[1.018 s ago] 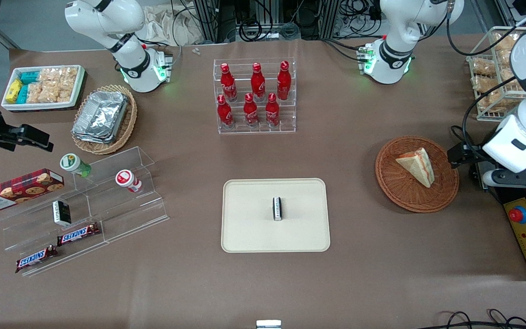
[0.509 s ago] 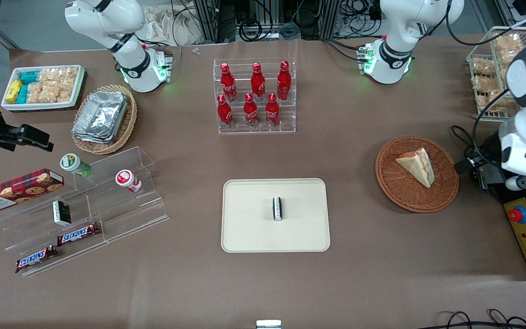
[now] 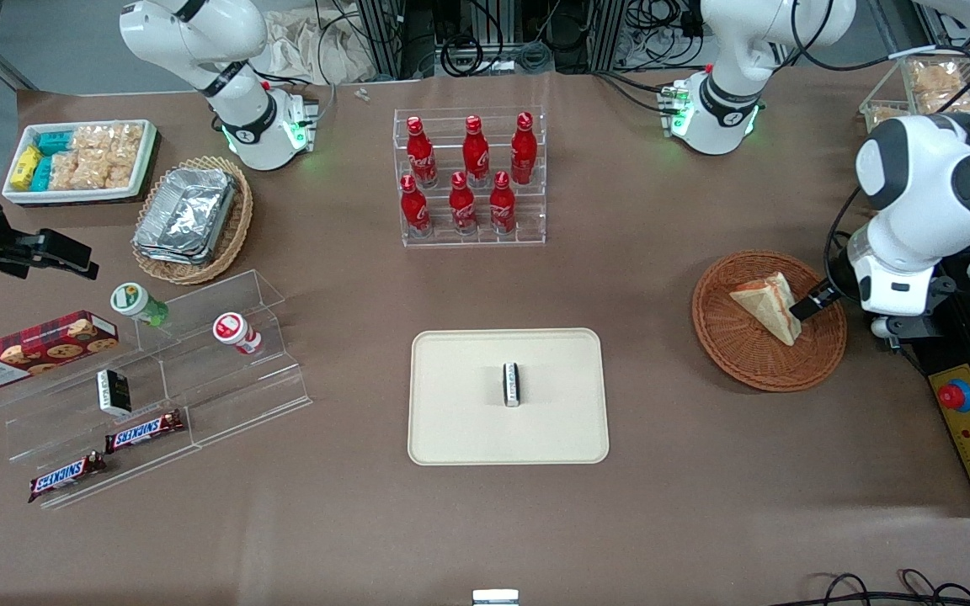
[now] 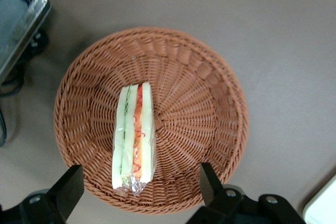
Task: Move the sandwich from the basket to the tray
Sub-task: 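Close the left gripper on the sandwich's crust edge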
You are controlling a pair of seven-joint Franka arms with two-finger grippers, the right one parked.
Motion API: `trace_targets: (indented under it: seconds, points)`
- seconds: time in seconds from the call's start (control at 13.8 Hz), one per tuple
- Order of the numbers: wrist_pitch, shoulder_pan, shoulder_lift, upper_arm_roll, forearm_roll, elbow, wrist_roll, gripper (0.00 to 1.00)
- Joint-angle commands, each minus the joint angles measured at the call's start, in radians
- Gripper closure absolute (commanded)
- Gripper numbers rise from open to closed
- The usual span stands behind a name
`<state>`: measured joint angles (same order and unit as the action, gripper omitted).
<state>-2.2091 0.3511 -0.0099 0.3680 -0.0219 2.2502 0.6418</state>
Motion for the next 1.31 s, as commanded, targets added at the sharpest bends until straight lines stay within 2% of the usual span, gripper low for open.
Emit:
trace_targets:
  seconds: [0.0,0.58,1.24]
  points:
    - [-0.062,0.005,-0.047,0.000,-0.010,0.084,0.062,0.02]
    - [-0.359,0.002,-0.018,0.003,-0.007,0.291,0.064,0.02]
    - [-0.389,0.003,0.060,0.026,-0.007,0.295,0.055,0.02]
